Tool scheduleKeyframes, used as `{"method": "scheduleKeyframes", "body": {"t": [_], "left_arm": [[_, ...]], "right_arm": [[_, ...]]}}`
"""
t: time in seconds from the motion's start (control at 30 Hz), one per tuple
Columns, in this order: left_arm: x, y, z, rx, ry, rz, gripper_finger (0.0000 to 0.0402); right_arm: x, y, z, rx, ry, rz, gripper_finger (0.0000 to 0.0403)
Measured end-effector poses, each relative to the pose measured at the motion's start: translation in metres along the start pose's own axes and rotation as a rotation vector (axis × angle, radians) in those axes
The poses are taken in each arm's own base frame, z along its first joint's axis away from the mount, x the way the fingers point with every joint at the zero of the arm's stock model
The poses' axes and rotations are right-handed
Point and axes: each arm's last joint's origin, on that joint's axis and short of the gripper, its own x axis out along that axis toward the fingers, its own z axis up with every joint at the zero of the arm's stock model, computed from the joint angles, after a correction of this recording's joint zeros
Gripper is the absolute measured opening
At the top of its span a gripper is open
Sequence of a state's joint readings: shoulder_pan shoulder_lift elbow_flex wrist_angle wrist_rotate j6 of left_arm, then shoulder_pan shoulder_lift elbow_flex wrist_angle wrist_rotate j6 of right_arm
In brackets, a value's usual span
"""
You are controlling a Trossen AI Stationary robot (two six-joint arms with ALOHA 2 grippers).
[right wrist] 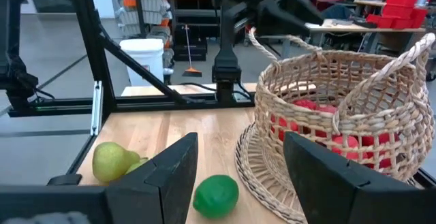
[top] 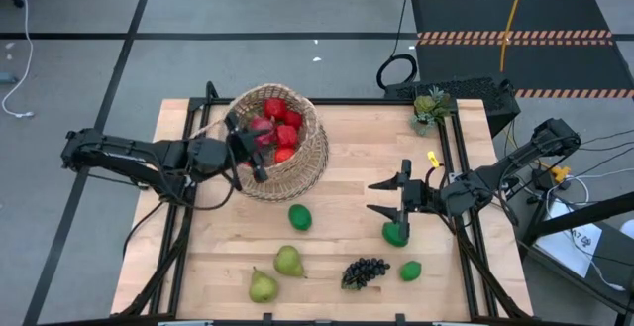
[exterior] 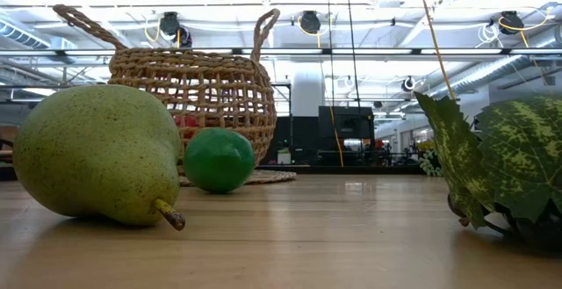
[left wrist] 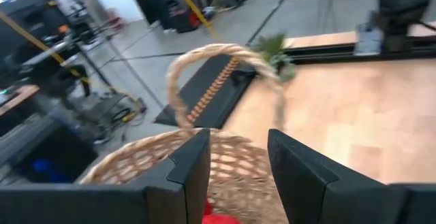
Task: Build produce basket
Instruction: Put the top pear into the basket
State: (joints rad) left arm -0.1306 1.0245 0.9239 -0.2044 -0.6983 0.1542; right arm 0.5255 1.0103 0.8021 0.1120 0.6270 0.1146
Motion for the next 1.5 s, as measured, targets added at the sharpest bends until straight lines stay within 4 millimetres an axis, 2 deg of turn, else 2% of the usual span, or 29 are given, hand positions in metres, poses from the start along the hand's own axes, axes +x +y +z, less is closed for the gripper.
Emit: {"method": "scheduleKeyframes", "body": {"t": [0.23, 0.33, 0.47, 0.6, 0.77, 0.93, 1.1, 1.37, 1.5], "left_arm": [[-0.021, -0.021, 0.010, -0.019, -0.057, -0.130, 0.0150], [-0.031, -0.033, 0.011, -0.014, -0.079, -0.236, 0.0150], [-0.044, -0.054, 0.011, 0.024, -0.109, -0.422, 0.0150], [-0.053, -0.077, 0.009, 0.076, -0.126, -0.500, 0.0150], [-0.056, -0.101, 0.003, 0.147, -0.113, -0.552, 0.0150], [-0.053, -0.116, -0.005, 0.178, -0.071, -0.581, 0.0149], [-0.051, -0.133, -0.019, 0.216, 0.018, -0.697, 0.0149], [-0.050, -0.166, -0.039, 0.280, 0.091, -0.749, 0.0149], [-0.045, -0.180, -0.051, 0.301, 0.136, -0.747, 0.0149]], "right_arm": [[0.002, 0.001, -0.001, -0.024, 0.003, -0.004, 0.0210], [0.008, 0.005, -0.007, -0.035, 0.026, -0.007, 0.0210], [0.021, 0.013, -0.017, -0.012, 0.057, -0.003, 0.0210], [0.037, 0.024, -0.031, 0.004, 0.079, 0.018, 0.0210], [0.056, 0.038, -0.050, 0.044, 0.107, 0.049, 0.0210], [0.073, 0.056, -0.079, 0.069, 0.173, 0.072, 0.0210], [0.093, 0.082, -0.097, 0.087, 0.227, 0.082, 0.0210], [0.147, 0.134, -0.106, 0.081, 0.316, 0.066, 0.0210], [0.165, 0.156, -0.115, 0.105, 0.396, 0.037, 0.0210]]}}
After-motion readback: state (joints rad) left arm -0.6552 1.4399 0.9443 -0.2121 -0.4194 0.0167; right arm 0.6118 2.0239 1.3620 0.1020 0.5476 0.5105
